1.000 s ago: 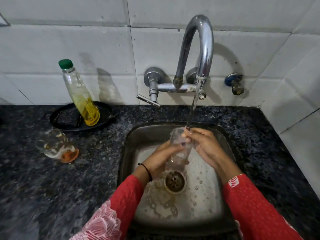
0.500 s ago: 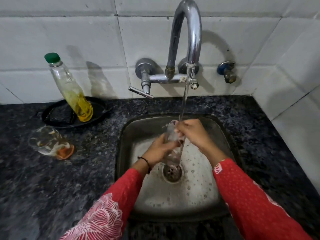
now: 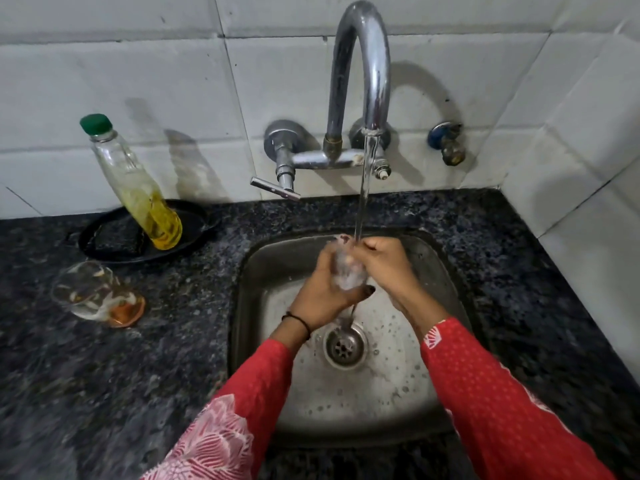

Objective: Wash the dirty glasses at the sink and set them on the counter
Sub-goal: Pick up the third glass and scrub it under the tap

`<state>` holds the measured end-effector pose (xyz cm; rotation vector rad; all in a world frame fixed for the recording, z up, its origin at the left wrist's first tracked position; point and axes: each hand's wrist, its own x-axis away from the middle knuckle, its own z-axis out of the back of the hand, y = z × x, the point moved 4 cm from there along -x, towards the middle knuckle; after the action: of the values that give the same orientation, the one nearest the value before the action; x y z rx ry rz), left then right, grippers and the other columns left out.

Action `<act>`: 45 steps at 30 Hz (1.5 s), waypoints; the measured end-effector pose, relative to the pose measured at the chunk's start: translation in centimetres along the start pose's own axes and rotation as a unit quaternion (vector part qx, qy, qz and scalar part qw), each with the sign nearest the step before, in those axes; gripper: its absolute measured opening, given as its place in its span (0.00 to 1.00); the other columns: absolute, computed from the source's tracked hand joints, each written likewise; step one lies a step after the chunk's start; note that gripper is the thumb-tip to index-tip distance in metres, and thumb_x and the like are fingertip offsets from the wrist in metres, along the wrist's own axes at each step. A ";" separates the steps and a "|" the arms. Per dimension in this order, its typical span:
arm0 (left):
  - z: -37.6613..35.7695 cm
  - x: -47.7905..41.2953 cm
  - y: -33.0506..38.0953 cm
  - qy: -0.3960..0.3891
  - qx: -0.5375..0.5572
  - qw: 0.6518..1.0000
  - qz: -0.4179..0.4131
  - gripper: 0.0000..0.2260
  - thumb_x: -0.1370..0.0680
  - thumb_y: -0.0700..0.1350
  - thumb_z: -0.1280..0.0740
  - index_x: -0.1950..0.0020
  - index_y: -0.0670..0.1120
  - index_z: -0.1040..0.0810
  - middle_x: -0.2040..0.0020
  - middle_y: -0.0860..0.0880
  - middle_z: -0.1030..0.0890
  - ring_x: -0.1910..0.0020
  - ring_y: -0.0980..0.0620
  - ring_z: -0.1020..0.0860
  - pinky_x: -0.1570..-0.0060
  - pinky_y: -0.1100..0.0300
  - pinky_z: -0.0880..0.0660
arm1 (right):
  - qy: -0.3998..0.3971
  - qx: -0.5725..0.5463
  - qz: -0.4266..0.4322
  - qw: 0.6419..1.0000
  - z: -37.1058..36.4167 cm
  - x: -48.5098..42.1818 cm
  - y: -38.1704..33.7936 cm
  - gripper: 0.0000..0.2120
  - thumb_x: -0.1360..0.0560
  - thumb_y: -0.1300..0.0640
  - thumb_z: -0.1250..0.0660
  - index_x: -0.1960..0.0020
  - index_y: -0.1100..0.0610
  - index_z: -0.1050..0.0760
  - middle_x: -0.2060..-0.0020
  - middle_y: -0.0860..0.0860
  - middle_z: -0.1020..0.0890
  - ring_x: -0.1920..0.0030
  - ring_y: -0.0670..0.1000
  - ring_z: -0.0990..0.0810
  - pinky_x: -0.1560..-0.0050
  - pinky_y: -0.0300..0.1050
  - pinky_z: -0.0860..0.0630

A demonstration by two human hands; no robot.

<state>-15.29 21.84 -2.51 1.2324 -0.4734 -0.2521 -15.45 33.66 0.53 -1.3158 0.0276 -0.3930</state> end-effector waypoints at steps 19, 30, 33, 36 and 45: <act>0.0 0.0 0.5 -0.042 -0.057 0.997 0.043 0.35 0.30 0.43 0.26 0.28 0.45 0.41 0.46 0.51 0.23 0.51 0.52 0.22 0.52 0.61 0.24 | 0.001 0.025 -0.049 0.998 -0.4 0.4 0.8 0.13 0.26 0.54 0.29 0.66 0.60 0.23 0.74 0.51 0.23 0.74 0.44 0.27 0.74 0.33 0.31; 0.3 -0.1 0.3 -0.038 -0.143 0.988 0.038 0.48 0.35 0.49 0.23 0.23 0.47 0.49 0.35 0.45 0.24 0.39 0.46 0.23 0.42 0.58 0.26 | -0.022 -0.023 -0.061 0.998 -0.6 0.4 1.4 0.14 0.26 0.54 0.30 0.65 0.62 0.21 0.75 0.52 0.22 0.76 0.44 0.25 0.71 0.34 0.28; 0.3 0.2 0.2 -0.019 -0.083 0.996 0.015 0.47 0.31 0.43 0.24 0.23 0.48 0.53 0.41 0.52 0.24 0.43 0.53 0.22 0.53 0.72 0.26 | -0.021 -0.071 -0.065 0.995 -0.7 0.4 1.4 0.16 0.26 0.53 0.30 0.63 0.65 0.20 0.74 0.55 0.21 0.74 0.48 0.24 0.66 0.39 0.26; 1.2 0.4 0.2 -0.102 0.214 0.963 0.131 0.33 0.29 0.45 0.26 0.28 0.50 0.38 0.41 0.47 0.21 0.51 0.49 0.18 0.58 0.53 0.19 | -0.016 -0.204 -0.086 0.975 -0.1 0.6 2.0 0.12 0.25 0.55 0.31 0.64 0.60 0.20 0.75 0.50 0.22 0.73 0.46 0.24 0.63 0.39 0.26; 0.8 1.2 0.6 -0.030 0.029 0.998 0.045 0.25 0.31 0.47 0.26 0.37 0.49 0.30 0.45 0.52 0.21 0.48 0.53 0.22 0.49 0.61 0.25 | -0.008 -0.214 -0.077 0.974 -0.8 1.0 1.7 0.12 0.25 0.57 0.31 0.67 0.59 0.22 0.77 0.49 0.22 0.77 0.44 0.24 0.72 0.35 0.27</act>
<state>-14.71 20.85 -1.47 1.2585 -0.5905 -0.2013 -14.27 32.97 -1.09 -1.7539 -0.0032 -0.5289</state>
